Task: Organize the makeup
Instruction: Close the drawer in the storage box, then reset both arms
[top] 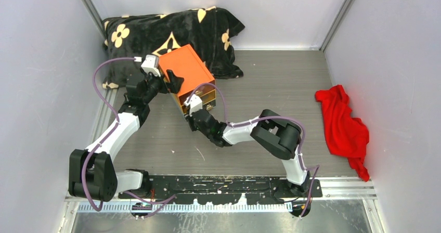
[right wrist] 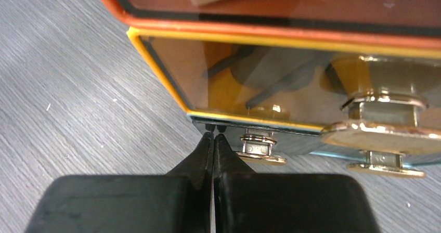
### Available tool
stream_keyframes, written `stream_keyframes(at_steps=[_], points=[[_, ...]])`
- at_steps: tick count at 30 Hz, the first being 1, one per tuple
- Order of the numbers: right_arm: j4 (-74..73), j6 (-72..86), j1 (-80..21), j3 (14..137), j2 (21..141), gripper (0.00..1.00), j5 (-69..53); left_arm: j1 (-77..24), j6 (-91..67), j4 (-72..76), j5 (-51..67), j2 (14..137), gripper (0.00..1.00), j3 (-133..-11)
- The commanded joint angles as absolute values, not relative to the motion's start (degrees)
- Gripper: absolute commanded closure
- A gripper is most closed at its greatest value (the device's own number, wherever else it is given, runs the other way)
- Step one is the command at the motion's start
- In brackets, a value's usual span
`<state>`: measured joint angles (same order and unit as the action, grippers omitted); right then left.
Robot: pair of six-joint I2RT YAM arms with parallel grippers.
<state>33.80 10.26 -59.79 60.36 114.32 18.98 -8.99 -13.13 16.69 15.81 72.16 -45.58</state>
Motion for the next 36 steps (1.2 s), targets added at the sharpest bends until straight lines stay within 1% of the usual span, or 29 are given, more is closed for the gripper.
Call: stream_keyframes(at_steps=[1,5,6,7,8,9,11,13,14,18,24,30,32,36], points=[[37.5,6.5,-56.3,62.8,115.4,0.99,26.0,-9.4,-9.1,5.5,15.0,75.5,0.00,-43.7],[37.4,6.2,-55.9,63.6,115.8,0.99,26.1,-9.4,-9.1,5.5,15.0,75.6,0.00,-43.7],[37.1,6.2,-55.8,63.5,115.6,0.98,26.1,-9.4,-9.0,5.5,14.9,75.6,0.00,-43.8],[36.3,6.2,-55.9,63.4,115.2,0.93,26.1,-9.4,-8.9,5.5,14.9,75.6,0.00,-43.7],[35.3,6.2,-55.9,63.4,114.7,0.84,26.1,-9.4,-9.0,5.5,14.9,75.6,0.00,-43.8],[34.3,6.6,-55.9,63.3,114.1,0.74,26.0,-9.4,-8.9,5.5,15.0,75.6,0.00,-43.9],[32.2,6.7,-56.0,62.2,111.8,0.48,25.9,-9.4,-8.8,5.4,15.1,75.3,0.00,-43.9],[30.1,6.6,-56.6,60.4,108.7,0.07,26.3,-9.4,-8.9,5.1,14.7,75.2,0.00,-44.2],[29.3,6.3,-57.2,59.2,107.0,0.01,26.8,-9.4,-8.9,5.0,14.4,75.1,0.00,-44.4],[25.4,4.7,-59.8,54.7,99.1,0.00,30.3,-9.4,-9.4,5.7,13.3,73.5,0.00,-44.3],[15.9,9.9,-61.7,49.5,85.2,0.00,32.6,-9.4,-9.0,4.4,10.2,71.0,0.00,-45.6],[1.5,13.8,-62.3,48.1,72.2,0.00,41.3,-9.3,-8.7,-3.1,3.8,69.9,0.00,-50.5],[-0.7,13.7,-62.3,47.2,68.5,0.00,43.2,-9.2,-8.5,-5.5,2.5,68.4,0.00,-52.2],[-2.9,12.9,-62.4,45.0,61.9,0.00,45.6,-9.1,-7.6,-9.7,4.0,65.5,0.00,-55.8]])
